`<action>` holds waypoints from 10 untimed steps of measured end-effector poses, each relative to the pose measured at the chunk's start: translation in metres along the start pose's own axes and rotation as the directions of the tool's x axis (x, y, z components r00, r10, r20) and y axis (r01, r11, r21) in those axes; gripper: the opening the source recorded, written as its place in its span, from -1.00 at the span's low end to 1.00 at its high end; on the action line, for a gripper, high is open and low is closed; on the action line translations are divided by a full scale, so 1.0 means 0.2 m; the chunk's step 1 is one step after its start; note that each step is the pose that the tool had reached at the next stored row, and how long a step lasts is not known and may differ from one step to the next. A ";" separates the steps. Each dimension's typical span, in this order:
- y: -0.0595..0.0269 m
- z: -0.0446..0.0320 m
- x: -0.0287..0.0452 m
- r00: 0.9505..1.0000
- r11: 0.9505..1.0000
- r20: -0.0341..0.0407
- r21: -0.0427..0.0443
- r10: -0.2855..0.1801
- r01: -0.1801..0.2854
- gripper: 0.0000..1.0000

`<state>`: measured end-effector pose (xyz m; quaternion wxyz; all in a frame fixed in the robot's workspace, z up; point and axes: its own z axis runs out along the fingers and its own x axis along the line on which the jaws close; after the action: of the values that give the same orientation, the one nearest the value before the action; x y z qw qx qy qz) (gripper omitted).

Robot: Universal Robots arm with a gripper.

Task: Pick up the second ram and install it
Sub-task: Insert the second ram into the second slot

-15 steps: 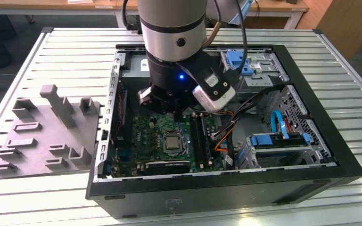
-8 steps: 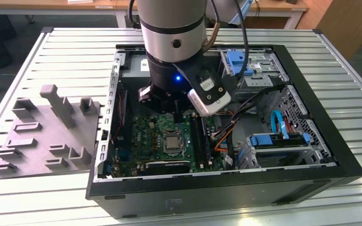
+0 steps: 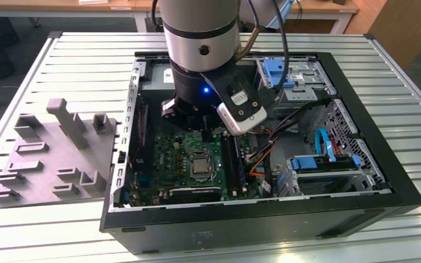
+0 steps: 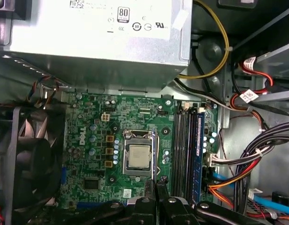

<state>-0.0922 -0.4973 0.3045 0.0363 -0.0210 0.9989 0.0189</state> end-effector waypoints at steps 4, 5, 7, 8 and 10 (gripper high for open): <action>0.019 0.002 -0.001 1.000 1.000 0.000 -0.001 0.000 0.000 -0.73; 0.025 0.003 -0.001 1.000 1.000 0.000 -0.002 0.000 0.000 -0.73; 0.036 0.005 -0.002 1.000 1.000 0.000 -0.002 0.000 0.000 -0.73; 0.041 0.006 -0.005 1.000 1.000 0.000 -0.002 0.000 0.000 -0.73; 0.046 0.010 -0.014 1.000 1.000 0.000 -0.002 0.001 -0.001 -0.73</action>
<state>-0.0897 -0.4880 0.3029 0.0363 -0.0205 0.9989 0.0197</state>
